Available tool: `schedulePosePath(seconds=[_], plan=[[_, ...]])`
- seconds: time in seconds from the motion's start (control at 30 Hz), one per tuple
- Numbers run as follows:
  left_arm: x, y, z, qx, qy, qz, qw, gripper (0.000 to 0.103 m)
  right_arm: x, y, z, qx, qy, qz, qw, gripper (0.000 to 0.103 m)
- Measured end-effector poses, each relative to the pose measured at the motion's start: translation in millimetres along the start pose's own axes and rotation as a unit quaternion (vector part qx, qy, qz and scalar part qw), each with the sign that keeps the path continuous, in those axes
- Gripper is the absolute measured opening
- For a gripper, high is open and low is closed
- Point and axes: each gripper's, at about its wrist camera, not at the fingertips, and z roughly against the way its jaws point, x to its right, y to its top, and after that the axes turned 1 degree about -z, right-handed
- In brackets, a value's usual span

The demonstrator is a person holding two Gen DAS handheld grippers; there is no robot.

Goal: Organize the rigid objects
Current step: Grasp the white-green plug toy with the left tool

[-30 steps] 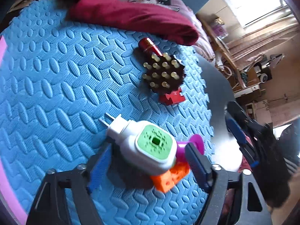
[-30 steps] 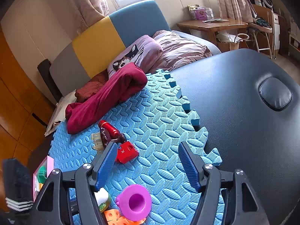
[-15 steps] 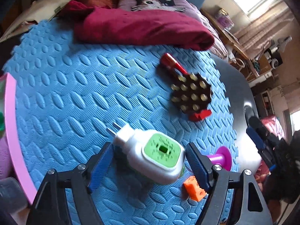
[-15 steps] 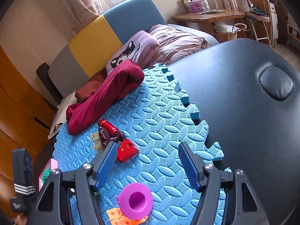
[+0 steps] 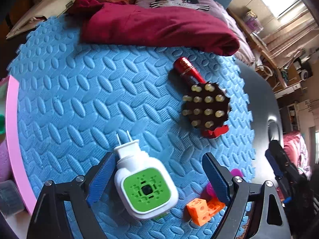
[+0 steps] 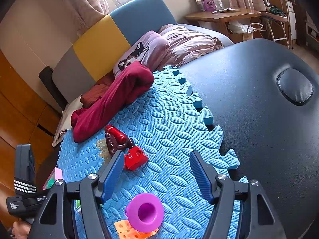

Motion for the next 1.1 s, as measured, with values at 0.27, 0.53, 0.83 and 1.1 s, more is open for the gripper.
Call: schedulePosePath(seconds=[0.27,0.53,0.83,1.1], plan=[[-1.4,-29.2,-0.5,0.034,0.035,-0.088,0.9949,0.058,-2.6,-1.5,-1.5,-0.003,-0.004,0.011,1.0,0.069],[-10.7,-81.5,22.5,0.123,0.04,-0.144,0.9811,0.054,-12.0,-6.1,-9.0,-0.015,-0.012,0.045,0.999,0.069],[-26.4,-107.8,23.8,0.167,0.0,-0.148,0.9747,0.053,-50.2,-22.1,-14.3,-0.025,0.009,0.143,0.989,0.066],[-32.5,-104.3,23.1,0.162,-0.03,-0.127,0.9782,0.053,-97.8,-14.9,-43.4,-0.048,-0.001,0.224,0.973,0.066]])
